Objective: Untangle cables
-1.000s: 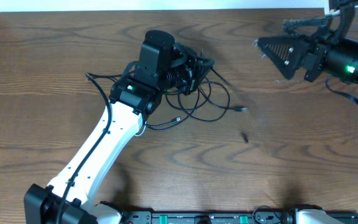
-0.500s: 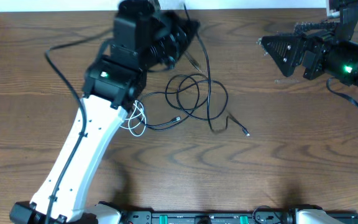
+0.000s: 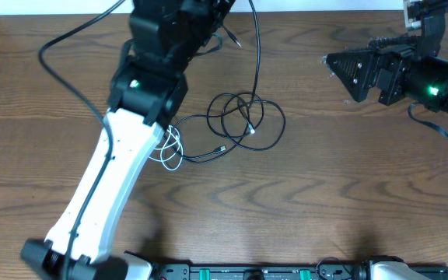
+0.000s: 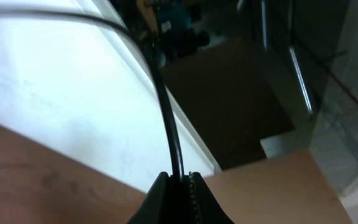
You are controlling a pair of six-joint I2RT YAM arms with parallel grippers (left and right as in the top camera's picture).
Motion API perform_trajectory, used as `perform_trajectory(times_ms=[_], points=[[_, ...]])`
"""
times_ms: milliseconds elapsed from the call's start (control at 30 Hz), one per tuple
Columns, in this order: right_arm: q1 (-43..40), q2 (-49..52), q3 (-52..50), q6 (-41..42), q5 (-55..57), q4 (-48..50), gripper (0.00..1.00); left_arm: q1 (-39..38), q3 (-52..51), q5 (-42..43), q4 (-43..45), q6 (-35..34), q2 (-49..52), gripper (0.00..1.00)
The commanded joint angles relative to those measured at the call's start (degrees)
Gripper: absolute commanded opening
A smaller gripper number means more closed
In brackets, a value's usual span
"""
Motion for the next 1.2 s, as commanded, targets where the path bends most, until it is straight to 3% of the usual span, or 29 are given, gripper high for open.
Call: perform_trajectory(times_ms=[0, 167, 300, 367, 600, 867, 1033, 1167], points=[[-0.2, 0.0, 0.4, -2.0, 0.0, -0.7, 0.99, 0.1, 0.9, -2.7, 5.8, -0.3, 2.5, 0.07], [0.0, 0.0, 0.4, -2.0, 0.0, -2.9, 0.99, 0.1, 1.0, -9.9, 20.6, -9.0, 3.1, 0.08], [0.0, 0.0, 0.4, -2.2, 0.0, -3.7, 0.99, 0.1, 2.9, -21.4, 22.8, -11.1, 3.1, 0.07], [0.0, 0.0, 0.3, -3.4, 0.0, -4.2, 0.99, 0.2, 2.9, -27.0, 22.8, -6.6, 3.1, 0.07], [0.8, 0.3, -1.2, -5.2, -0.5, -5.4, 0.99, 0.8, 2.9, -46.0, 20.7, 19.5, 6.0, 0.08], [3.0, 2.1, -4.3, -5.2, -0.4, -3.9, 0.99, 6.8, 2.9, -43.5, 21.5, 38.1, 15.1, 0.13], [4.5, 4.6, -5.3, -5.2, -0.4, -3.6, 0.99, 9.1, 2.9, -36.2, 18.8, 38.8, 16.1, 0.11], [5.3, 7.1, -5.3, -5.2, -0.4, -2.6, 0.99, 9.2, 4.2, -23.3, 18.8, 37.7, 16.1, 0.09]])
